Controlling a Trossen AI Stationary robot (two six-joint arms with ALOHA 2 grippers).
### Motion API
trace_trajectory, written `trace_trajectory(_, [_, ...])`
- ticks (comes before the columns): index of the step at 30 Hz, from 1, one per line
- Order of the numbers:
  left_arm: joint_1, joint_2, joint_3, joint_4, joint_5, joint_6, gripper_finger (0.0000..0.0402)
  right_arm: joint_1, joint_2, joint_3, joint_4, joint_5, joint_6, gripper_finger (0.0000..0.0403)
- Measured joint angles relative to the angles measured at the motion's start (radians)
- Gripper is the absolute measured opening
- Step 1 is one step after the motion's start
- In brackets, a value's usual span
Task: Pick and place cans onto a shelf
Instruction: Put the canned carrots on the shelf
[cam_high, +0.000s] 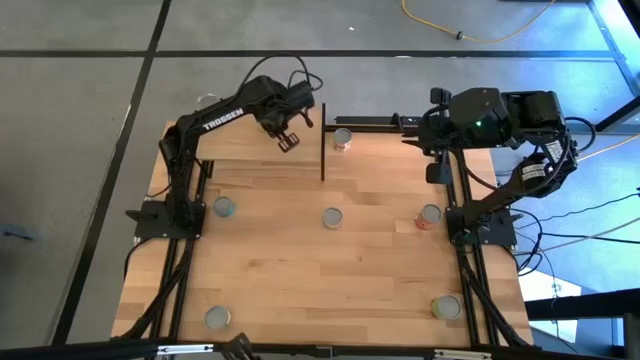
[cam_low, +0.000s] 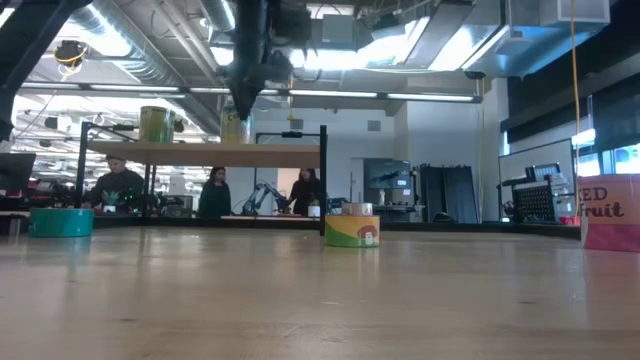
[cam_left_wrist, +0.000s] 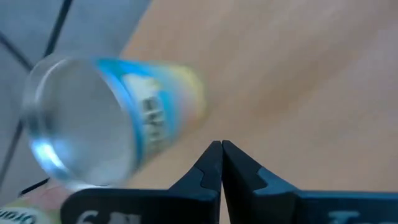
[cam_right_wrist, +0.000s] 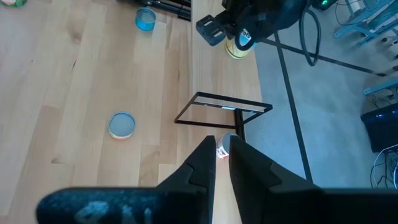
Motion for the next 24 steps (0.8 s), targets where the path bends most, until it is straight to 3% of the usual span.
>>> trace_trajectory(7, [-0.056,-0.001,0.06,0.105,-0.055,0.083,0.0,0.0,0.0,0.0,0.0,0.0,0.0,0.0048])
trace_trajectory(12, [-0.026,-0.001,0.06,0.119,-0.11,0.096,0.0,0.0,0.0,0.0,0.0,0.0,0.0,0.0048])
trace_trajectory(24, [0.061,-0.001,0.06,0.126,-0.12,0.107,0.0,0.0,0.0,0.0,0.0,0.0,0.002,0.0048])
